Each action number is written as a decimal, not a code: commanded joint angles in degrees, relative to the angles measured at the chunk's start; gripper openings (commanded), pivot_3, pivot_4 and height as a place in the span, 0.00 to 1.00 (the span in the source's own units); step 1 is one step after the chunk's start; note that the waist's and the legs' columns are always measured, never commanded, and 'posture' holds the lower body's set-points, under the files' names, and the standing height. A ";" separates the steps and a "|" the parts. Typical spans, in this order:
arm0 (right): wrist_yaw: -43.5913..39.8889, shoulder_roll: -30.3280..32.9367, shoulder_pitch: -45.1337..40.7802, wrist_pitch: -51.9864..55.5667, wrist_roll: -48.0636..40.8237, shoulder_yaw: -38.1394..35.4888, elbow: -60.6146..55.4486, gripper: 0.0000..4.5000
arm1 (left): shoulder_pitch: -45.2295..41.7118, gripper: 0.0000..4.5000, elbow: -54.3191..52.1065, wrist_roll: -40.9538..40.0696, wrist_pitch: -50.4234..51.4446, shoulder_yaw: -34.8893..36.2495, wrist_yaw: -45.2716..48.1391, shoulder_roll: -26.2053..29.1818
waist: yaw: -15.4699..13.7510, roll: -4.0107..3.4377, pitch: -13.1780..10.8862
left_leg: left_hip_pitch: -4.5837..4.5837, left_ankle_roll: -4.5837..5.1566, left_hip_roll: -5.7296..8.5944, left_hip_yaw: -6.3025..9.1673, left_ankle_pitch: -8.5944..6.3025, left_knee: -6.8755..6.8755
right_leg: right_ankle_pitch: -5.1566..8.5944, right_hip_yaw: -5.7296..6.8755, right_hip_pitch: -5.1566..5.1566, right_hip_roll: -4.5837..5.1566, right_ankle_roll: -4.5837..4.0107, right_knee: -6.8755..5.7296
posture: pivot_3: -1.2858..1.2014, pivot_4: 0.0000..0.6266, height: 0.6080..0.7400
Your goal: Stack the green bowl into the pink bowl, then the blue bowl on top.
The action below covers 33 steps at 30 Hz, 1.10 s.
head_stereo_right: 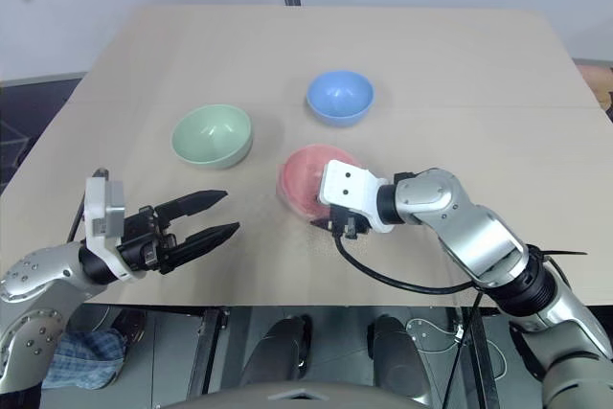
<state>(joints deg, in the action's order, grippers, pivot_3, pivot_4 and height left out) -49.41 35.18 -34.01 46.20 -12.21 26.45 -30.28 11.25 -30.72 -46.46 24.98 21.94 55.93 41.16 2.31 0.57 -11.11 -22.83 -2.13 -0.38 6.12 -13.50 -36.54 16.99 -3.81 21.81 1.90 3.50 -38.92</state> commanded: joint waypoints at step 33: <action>-8.83 10.54 30.39 -2.98 -38.07 -60.97 -1.02 0.99 | -25.34 0.73 17.89 29.80 3.46 -16.38 -20.03 5.84 | -0.07 0.02 -0.01 | 0.01 0.01 0.03 -0.10 0.00 0.00 | -0.01 -0.09 -0.08 -0.04 0.02 0.00 | 0.52 0.24 1.00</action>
<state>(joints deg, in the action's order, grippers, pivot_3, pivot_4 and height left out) -58.32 44.70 -3.60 44.61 -48.85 -32.45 -29.47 -13.37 -12.96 -18.10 30.34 5.43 35.39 46.01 2.24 0.58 -11.13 -22.81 -2.12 -0.35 6.02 -13.50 -36.52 16.99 -3.90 21.74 1.85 3.52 -38.92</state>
